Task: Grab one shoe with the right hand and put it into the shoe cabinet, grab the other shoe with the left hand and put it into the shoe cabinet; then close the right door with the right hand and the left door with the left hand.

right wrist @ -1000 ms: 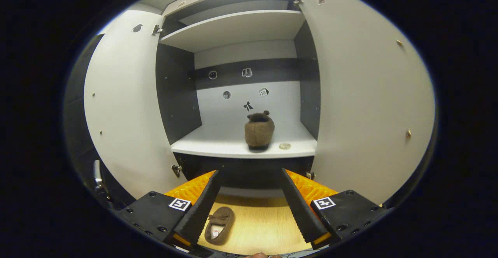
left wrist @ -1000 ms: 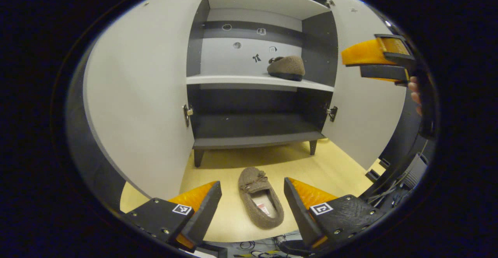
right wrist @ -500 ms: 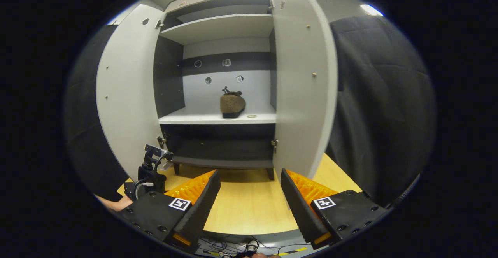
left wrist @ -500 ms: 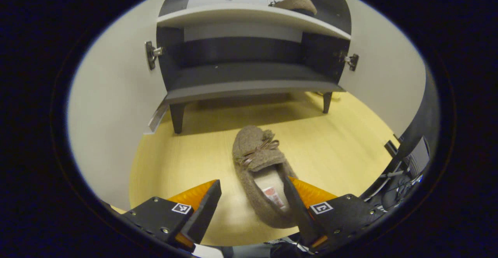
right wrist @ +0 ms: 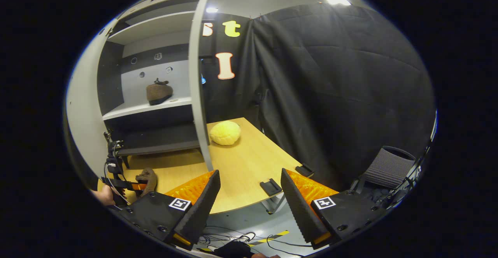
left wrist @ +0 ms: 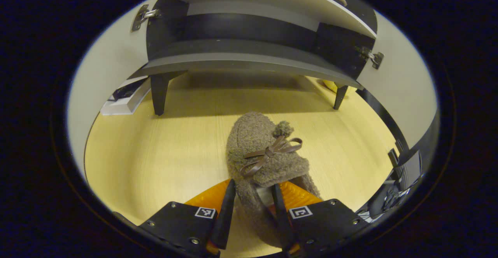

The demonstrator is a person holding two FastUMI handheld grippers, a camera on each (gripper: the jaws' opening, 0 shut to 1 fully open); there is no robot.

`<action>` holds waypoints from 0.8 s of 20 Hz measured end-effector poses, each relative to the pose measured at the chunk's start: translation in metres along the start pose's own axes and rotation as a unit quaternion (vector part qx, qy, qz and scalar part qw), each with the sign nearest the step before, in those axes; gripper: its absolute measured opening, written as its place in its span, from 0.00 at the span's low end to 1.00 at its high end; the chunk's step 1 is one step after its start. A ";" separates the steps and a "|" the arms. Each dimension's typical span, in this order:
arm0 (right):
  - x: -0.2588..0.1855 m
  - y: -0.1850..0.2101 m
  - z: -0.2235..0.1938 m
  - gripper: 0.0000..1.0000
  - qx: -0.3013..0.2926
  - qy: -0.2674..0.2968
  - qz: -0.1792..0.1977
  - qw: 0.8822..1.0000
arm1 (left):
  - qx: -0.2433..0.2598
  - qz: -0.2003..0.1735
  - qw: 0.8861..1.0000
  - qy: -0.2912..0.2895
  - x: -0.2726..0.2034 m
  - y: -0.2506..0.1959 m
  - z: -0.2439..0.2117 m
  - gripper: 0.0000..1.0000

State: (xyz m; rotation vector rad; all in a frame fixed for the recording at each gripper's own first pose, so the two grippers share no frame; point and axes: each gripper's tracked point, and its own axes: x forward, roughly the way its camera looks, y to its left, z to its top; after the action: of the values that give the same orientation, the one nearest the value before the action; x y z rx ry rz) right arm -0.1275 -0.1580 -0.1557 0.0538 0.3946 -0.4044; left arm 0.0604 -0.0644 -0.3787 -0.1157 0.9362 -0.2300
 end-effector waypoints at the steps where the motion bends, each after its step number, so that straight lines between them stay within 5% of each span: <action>1: 0.001 -0.010 0.000 0.99 0.009 0.003 -0.012 1.000 | -0.019 -0.005 1.000 0.008 0.002 -0.001 -0.003 0.53; 3: 0.007 -0.025 0.005 0.99 0.024 0.003 -0.027 0.999 | -0.061 -0.017 0.998 0.019 -0.003 -0.004 -0.003 0.48; 4: 0.008 -0.028 0.010 0.98 0.029 0.000 -0.031 0.999 | -0.074 -0.014 0.997 0.022 0.001 -0.001 -0.006 0.56; 6: 0.017 -0.037 0.020 0.99 0.029 -0.010 -0.036 0.999 | -0.099 -0.013 0.994 0.033 0.001 0.000 -0.006 0.41; 8: 0.028 -0.044 0.033 0.99 0.027 -0.022 -0.039 0.999 | -0.089 -0.004 0.995 0.039 -0.002 0.002 -0.007 0.41; 12: 0.052 -0.052 0.048 0.98 0.022 -0.035 -0.027 0.999 | -0.098 0.054 0.993 0.021 -0.015 0.014 0.003 0.40; 14: 0.061 -0.058 0.054 0.99 0.024 -0.042 -0.028 0.998 | -0.125 0.069 0.989 0.031 -0.007 0.013 -0.002 0.12; 15: 0.065 -0.061 0.057 0.99 0.031 -0.045 -0.026 0.998 | -0.126 0.077 0.989 0.030 -0.002 0.015 -0.004 0.19; 16: 0.071 -0.065 0.056 0.98 0.038 -0.045 -0.024 0.998 | -0.129 0.082 0.988 0.036 -0.015 0.011 0.000 0.03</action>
State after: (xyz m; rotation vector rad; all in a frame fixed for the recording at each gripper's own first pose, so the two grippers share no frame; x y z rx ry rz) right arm -0.0724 -0.2517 -0.1294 0.1007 0.2919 -0.4677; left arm 0.0538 -0.0501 -0.3693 -0.2701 1.0387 0.0409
